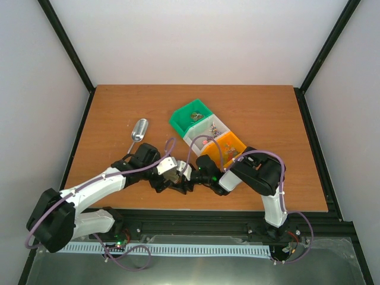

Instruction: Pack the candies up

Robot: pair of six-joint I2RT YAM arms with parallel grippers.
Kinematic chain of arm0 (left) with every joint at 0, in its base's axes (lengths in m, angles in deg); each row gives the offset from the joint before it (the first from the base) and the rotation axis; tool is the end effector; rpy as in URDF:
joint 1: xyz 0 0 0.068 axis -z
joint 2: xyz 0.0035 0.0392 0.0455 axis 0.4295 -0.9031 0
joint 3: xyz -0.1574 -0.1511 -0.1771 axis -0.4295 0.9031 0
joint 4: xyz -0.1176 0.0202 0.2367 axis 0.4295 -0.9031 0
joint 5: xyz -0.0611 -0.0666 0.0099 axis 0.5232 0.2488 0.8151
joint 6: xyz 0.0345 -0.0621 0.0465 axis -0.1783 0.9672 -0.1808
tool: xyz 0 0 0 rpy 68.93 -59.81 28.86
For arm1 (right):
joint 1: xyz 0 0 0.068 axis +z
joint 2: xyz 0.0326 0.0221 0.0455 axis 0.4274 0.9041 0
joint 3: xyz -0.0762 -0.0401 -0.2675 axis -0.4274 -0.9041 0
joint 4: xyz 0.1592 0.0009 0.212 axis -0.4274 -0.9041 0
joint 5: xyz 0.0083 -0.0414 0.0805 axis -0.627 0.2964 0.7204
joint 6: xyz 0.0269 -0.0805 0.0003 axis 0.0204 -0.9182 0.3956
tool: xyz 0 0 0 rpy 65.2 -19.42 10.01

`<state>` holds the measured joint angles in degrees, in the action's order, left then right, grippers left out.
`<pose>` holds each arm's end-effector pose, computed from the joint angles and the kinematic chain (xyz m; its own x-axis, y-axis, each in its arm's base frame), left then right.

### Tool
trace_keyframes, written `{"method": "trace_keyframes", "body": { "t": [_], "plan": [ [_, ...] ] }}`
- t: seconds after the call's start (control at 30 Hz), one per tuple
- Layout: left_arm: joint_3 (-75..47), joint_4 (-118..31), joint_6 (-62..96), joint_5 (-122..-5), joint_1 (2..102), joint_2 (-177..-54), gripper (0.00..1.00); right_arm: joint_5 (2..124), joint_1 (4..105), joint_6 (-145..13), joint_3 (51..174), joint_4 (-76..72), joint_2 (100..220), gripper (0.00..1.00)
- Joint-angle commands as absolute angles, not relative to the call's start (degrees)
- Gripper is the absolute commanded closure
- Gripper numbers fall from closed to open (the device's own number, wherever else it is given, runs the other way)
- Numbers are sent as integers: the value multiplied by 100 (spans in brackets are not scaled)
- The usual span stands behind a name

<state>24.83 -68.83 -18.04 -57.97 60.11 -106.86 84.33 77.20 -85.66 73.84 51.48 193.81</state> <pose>0.1824 -0.1480 0.1571 -0.3593 0.7207 -0.5928 0.8797 0.4735 0.0424 0.2014 0.3156 0.0728 -0.0380 -0.3614 -0.9316 -0.9935 0.1140 -0.0037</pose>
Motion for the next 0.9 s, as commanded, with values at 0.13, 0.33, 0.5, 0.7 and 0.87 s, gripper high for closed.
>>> {"method": "trace_keyframes", "body": {
  "t": [0.13,0.33,0.5,0.7,0.87],
  "plan": [
    [2333,-6959,-2680,-5614,6093,-10855,15,8443,7795,-8697,7307,4908,19541,46],
    [2300,-7608,-3736,-5309,6039,-10905,18,8830,7795,-8940,7180,4860,19439,47],
    [2064,-8162,-4657,-4711,5942,-11170,19,9161,7785,-9273,7039,4699,19334,48],
    [1281,-8906,-5445,-4320,5707,-12004,16,9286,7777,-9343,6970,4605,19252,48],
    [1156,-8687,-4892,-4286,5543,-11913,2,9131,7777,-9168,6983,4653,19256,49]
  ]
}}
